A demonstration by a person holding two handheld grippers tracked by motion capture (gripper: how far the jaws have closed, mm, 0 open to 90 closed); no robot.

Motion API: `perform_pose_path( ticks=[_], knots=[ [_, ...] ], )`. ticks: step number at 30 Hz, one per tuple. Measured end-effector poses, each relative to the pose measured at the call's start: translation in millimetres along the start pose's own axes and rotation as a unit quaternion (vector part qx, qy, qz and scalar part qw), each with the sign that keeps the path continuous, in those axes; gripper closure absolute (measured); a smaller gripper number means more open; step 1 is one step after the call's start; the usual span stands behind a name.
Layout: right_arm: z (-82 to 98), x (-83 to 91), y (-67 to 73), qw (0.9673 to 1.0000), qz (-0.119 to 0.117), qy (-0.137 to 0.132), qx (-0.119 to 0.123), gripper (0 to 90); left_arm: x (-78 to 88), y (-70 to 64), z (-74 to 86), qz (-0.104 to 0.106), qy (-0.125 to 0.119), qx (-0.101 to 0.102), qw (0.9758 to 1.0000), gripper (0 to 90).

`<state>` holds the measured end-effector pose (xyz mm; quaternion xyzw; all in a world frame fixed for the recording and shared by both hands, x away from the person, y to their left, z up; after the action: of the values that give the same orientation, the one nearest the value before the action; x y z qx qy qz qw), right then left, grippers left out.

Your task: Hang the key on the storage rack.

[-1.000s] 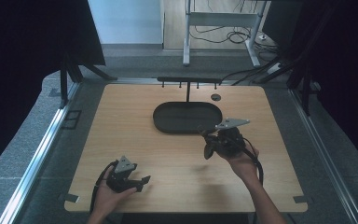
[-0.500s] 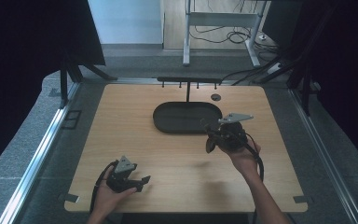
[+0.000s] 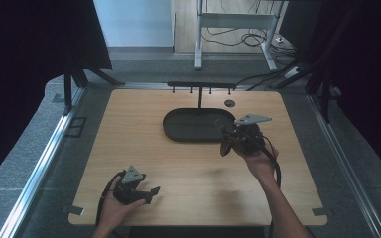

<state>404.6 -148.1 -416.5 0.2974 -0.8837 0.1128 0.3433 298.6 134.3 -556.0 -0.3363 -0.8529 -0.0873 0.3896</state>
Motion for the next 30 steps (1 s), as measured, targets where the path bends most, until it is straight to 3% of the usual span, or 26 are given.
perform_pose_path(
  ticks=[30],
  knots=[
    [-22.4, -20.8, -37.3, 0.9984, 0.037, -0.015, -0.04, 81.0, 0.5, 1.8, 0.8, 0.0, 0.001, 0.002, 1.0, 26.4]
  ],
)
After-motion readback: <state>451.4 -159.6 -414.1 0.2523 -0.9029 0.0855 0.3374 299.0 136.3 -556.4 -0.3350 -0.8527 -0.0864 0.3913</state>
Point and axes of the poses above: each handheld gripper's, and its own axes: x roughly backward along the jaws, z roughly out of its underside, y roughly to its left, the point moved 8 cm from there along -x, roughly forward along the jaws, and after that the axes turned 4 degrees about y, right-handed, at the moved point
